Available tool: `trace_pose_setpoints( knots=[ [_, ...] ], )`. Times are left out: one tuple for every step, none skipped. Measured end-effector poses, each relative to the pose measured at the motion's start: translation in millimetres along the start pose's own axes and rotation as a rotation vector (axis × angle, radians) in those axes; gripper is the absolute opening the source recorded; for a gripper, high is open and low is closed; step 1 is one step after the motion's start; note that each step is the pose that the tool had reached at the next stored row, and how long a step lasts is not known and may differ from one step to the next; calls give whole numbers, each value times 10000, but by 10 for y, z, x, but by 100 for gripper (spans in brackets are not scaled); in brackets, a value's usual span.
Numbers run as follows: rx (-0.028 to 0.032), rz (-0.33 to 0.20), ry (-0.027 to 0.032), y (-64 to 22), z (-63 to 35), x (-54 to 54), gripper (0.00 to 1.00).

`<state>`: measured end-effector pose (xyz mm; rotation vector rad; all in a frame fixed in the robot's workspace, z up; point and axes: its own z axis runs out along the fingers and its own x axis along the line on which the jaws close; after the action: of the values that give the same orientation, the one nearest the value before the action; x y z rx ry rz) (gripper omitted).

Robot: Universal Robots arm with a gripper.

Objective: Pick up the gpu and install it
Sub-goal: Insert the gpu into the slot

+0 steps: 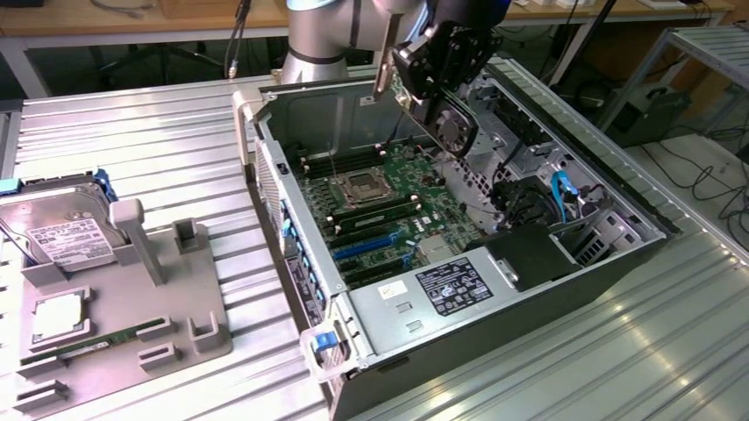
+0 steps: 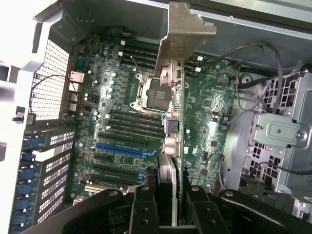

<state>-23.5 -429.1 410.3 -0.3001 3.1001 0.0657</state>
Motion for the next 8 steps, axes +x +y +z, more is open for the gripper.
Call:
trace_pose_setpoints(
  knots=[
    [-2, -48, 2, 0, 0, 0, 28],
    [-2, -84, 3, 0, 0, 0, 28],
    [-5, -121, 4, 0, 0, 0, 28],
    [-6, -161, 6, 0, 0, 0, 28],
    [-7, -198, 7, 0, 0, 0, 28],
    [-8, -238, 9, 0, 0, 0, 28],
    [-9, -280, 11, 0, 0, 0, 28],
    [-10, -322, 13, 0, 0, 0, 28]
  ],
)
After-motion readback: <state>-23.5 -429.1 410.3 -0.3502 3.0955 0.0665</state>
